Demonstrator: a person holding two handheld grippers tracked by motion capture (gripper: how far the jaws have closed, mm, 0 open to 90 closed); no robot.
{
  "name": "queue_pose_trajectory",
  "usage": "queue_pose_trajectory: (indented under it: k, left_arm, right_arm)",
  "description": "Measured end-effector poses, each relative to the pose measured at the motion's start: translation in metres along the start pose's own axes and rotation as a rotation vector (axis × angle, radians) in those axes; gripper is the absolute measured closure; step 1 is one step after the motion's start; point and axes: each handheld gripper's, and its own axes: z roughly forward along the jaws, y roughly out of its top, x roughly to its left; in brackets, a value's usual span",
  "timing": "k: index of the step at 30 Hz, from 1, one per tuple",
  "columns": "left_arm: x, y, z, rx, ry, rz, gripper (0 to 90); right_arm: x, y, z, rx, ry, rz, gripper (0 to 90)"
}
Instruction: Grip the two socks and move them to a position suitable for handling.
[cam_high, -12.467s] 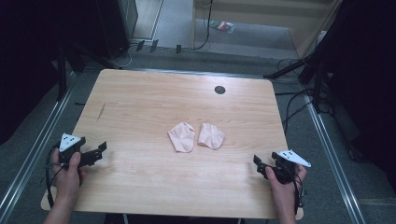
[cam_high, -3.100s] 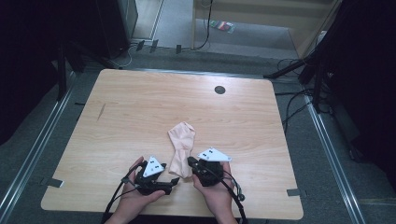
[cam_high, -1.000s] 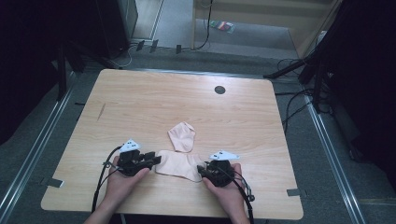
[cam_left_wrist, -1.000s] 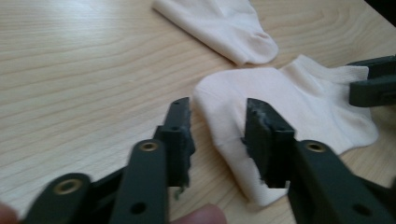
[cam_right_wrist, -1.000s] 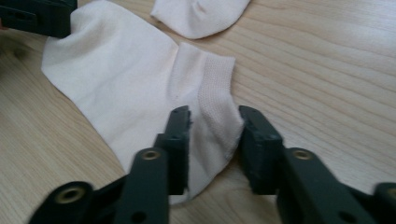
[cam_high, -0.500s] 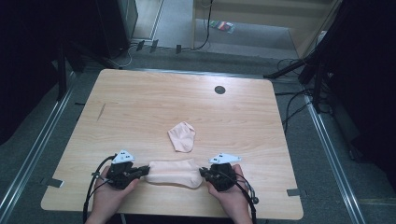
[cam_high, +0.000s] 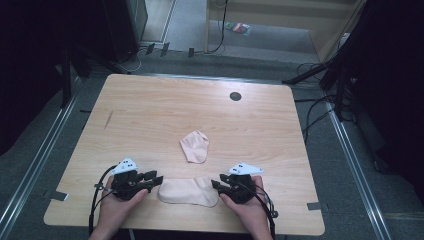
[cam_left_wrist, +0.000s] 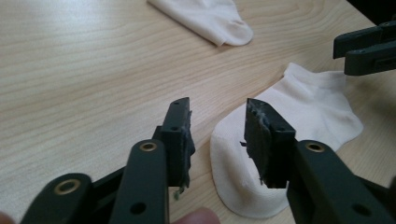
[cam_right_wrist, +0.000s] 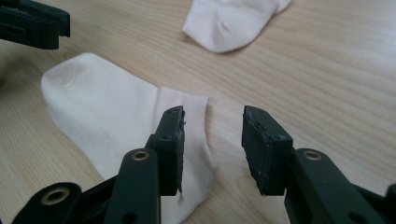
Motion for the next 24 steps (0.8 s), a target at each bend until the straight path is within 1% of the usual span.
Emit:
queue_pose_trajectory:
  k: [2,3,5,6,7,8,9,10,11,12,13,14,15,16,17,19,22,23,24]
  left_arm:
    - [0.001,0.000,0.001,-0.007,0.007,0.001,63.7]
    - [0.002,0.000,0.002,-0.028,0.015,-0.002,62.5]
    - [0.004,0.001,0.002,-0.072,0.015,0.011,57.7]
    - [0.007,0.002,0.002,-0.098,0.027,0.021,53.8]
    - [0.009,0.003,0.003,-0.125,0.034,0.022,49.4]
    - [0.012,0.003,0.003,-0.141,0.032,0.019,47.1]
    - [0.020,0.005,0.006,-0.167,0.022,0.000,44.1]
    - [0.020,0.005,0.006,-0.167,0.022,0.000,41.8]
    - [0.027,0.007,0.008,-0.199,0.047,-0.007,40.1]
    - [0.027,0.007,0.008,-0.199,0.047,-0.007,38.6]
    - [0.032,0.008,0.009,-0.233,0.086,0.005,36.8]
    - [0.032,0.008,0.009,-0.233,0.086,0.005,35.1]
    - [0.035,0.009,0.007,-0.258,0.115,0.013,34.1]
    - [0.037,0.009,0.007,-0.267,0.130,0.013,32.8]
    - [0.037,0.009,0.007,-0.267,0.130,0.013,31.0]
    - [0.040,0.009,0.005,-0.275,0.153,0.001,30.6]
    - [0.042,0.008,0.006,-0.266,0.174,-0.014,27.9]
    - [0.042,0.008,0.007,-0.252,0.187,-0.029,24.9]
    - [0.042,0.008,0.007,-0.252,0.187,-0.029,20.5]
  right_arm:
    - [0.002,0.000,-0.001,-0.030,-0.023,-0.015,59.5]
    - [0.002,0.000,-0.001,-0.049,-0.036,-0.020,58.5]
    - [0.000,0.001,-0.001,-0.094,-0.049,-0.014,55.8]
    - [0.000,0.001,-0.001,-0.101,-0.050,-0.012,55.0]
    - [-0.001,0.002,-0.001,-0.106,-0.051,-0.010,54.1]
    - [-0.001,0.003,0.000,-0.109,-0.053,-0.010,53.4]
    - [-0.002,0.005,0.002,-0.111,-0.059,-0.012,52.8]
    - [-0.002,0.005,0.002,-0.111,-0.059,-0.012,52.8]
    - [-0.002,0.010,0.005,-0.117,-0.066,-0.010,52.1]
    - [-0.002,0.013,0.006,-0.121,-0.069,-0.012,51.5]
    - [-0.002,0.016,0.008,-0.127,-0.074,-0.015,51.3]
    - [-0.002,0.016,0.008,-0.127,-0.074,-0.015,51.3]
    - [-0.004,0.024,0.011,-0.133,-0.080,-0.020,50.6]
    - [-0.005,0.028,0.012,-0.139,-0.087,-0.022,50.7]
    - [-0.005,0.028,0.012,-0.139,-0.087,-0.022,50.7]
    - [-0.009,0.037,0.016,-0.146,-0.094,-0.019,51.1]
    - [-0.017,0.050,0.026,-0.142,-0.127,-0.042,51.9]
    - [-0.021,0.055,0.031,-0.140,-0.142,-0.049,52.4]
    - [-0.021,0.055,0.031,-0.140,-0.142,-0.049,52.4]
